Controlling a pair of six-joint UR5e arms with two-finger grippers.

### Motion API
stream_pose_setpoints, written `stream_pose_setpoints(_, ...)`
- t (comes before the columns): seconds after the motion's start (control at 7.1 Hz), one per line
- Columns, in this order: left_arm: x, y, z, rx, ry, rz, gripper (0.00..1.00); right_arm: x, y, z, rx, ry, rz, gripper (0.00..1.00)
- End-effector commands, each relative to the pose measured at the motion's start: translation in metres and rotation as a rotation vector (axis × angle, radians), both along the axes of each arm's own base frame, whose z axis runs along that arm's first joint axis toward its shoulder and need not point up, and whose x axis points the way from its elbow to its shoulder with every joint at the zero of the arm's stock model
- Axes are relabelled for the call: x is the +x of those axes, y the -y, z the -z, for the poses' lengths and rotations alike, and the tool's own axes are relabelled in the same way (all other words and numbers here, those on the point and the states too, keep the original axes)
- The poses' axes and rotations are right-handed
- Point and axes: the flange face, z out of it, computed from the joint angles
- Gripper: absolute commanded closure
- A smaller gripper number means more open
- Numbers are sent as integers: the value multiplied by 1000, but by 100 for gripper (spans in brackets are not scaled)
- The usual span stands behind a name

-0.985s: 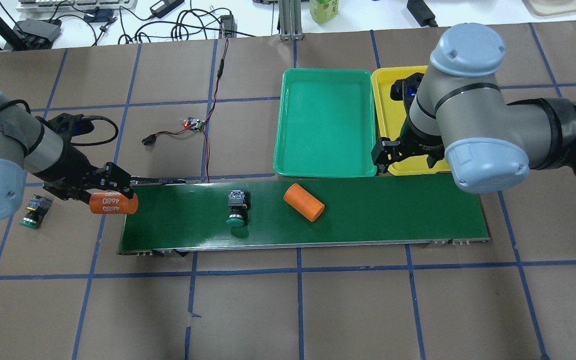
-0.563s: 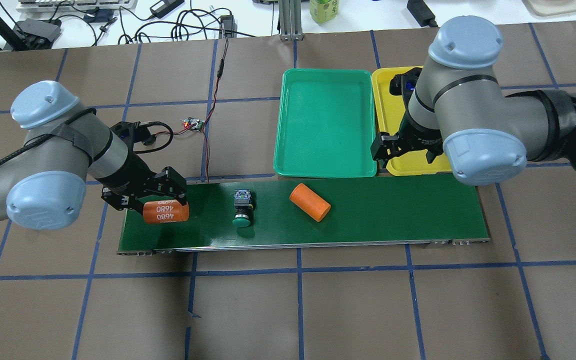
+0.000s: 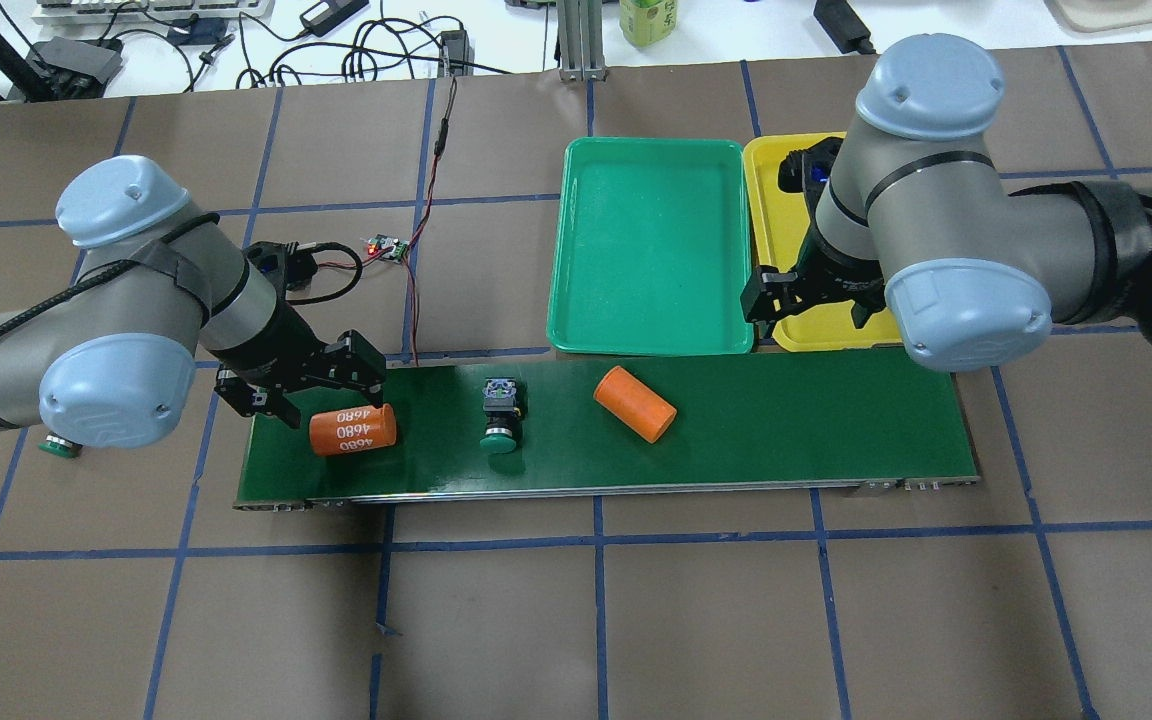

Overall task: Sort buttons by color to trays
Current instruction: 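Carry the orange cylinder onto the belt and release it with the left gripper, then move the left gripper back and grasp a green-capped button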

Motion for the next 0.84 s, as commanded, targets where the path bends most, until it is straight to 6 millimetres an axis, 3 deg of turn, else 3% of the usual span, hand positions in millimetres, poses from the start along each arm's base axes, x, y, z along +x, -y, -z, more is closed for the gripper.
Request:
stream_pose_setpoints(0.0,30,20,-23,-40,61,-29,0,0,0,1,-1,0,0,0)
stream_pose_setpoints(0.14,74,29,-27,-54,80,46,0,0,0,0,-5,1,0,0)
stream_pose_setpoints(0.42,202,49,-2,-79,65,66,0,0,0,1,-4,1,0,0)
stream_pose_setpoints(0.56,243,53,13,-75,48,152,0,0,-1,2,-2,1,0,0)
stream_pose_setpoints(0.7,296,49,31,-92,37,202,0,0,-1,2,-2,1,0,0)
